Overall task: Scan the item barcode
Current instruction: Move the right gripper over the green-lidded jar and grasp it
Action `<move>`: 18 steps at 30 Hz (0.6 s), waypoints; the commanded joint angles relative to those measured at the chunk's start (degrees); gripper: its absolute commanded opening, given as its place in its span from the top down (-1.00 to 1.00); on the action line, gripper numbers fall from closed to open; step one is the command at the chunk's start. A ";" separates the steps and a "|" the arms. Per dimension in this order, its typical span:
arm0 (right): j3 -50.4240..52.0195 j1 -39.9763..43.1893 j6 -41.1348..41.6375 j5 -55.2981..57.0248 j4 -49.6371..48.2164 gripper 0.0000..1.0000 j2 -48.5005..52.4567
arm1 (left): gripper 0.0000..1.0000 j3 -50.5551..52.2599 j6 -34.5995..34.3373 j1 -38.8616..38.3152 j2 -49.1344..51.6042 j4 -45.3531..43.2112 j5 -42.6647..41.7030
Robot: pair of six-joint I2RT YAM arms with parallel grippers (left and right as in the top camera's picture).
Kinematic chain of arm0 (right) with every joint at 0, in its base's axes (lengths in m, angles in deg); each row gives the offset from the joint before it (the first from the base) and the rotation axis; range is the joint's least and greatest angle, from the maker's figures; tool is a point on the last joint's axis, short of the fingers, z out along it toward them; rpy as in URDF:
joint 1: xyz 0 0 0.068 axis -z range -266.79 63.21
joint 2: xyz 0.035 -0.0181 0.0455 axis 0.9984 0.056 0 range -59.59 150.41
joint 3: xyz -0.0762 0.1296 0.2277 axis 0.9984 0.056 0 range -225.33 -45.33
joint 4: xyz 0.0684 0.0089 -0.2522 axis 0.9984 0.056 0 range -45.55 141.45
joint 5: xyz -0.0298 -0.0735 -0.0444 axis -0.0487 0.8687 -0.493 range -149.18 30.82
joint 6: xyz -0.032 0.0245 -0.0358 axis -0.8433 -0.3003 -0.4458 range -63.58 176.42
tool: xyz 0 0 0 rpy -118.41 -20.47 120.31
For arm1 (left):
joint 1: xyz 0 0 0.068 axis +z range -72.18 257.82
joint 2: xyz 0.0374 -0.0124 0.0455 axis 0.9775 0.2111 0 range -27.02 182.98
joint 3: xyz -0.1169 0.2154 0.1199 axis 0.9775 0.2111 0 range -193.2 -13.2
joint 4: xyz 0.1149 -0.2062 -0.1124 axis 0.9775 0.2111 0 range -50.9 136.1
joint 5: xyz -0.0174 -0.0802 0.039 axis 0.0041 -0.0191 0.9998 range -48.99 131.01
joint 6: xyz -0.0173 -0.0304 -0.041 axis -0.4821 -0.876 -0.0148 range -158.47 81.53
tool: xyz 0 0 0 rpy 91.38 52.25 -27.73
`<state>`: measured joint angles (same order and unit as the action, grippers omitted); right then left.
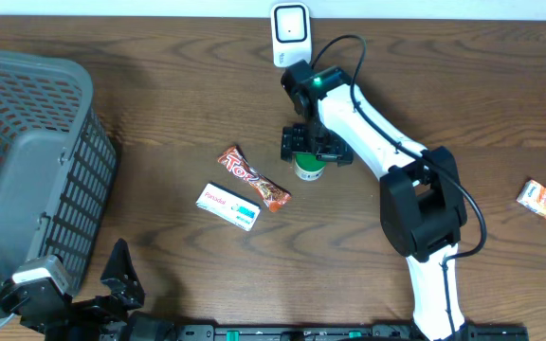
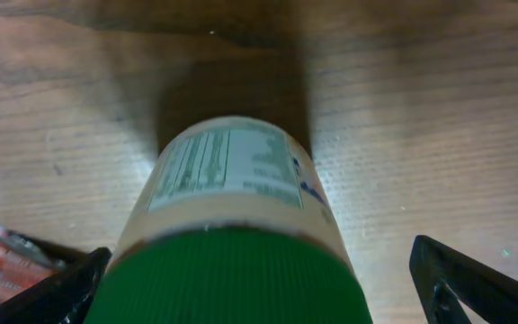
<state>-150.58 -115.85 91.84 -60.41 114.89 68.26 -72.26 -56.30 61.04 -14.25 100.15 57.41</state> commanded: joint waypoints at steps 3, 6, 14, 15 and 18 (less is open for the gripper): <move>3.23 -0.94 0.74 1.16 -3.48 -0.98 -0.79 | -0.95 0.04 -0.07 -0.02 0.02 -0.22 -0.31; 4.94 -0.94 0.76 1.14 -5.51 -0.99 -0.79 | -0.95 0.04 -0.07 -0.02 0.02 -0.22 -0.31; 8.48 -1.03 0.76 0.92 -9.68 -0.98 -0.79 | -0.94 0.04 -0.07 -0.02 0.02 -0.22 -0.31; 8.46 -1.03 0.76 0.92 -9.90 -0.96 -0.79 | -0.95 0.04 -0.07 -0.02 0.02 -0.22 -0.31; 8.46 -1.03 0.76 0.92 -10.08 -0.67 -0.79 | -0.94 0.04 -0.07 -0.02 0.02 -0.20 -0.31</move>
<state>-143.39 -115.92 91.95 -59.82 104.68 67.85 -72.26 -56.30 61.04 -14.25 100.18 57.41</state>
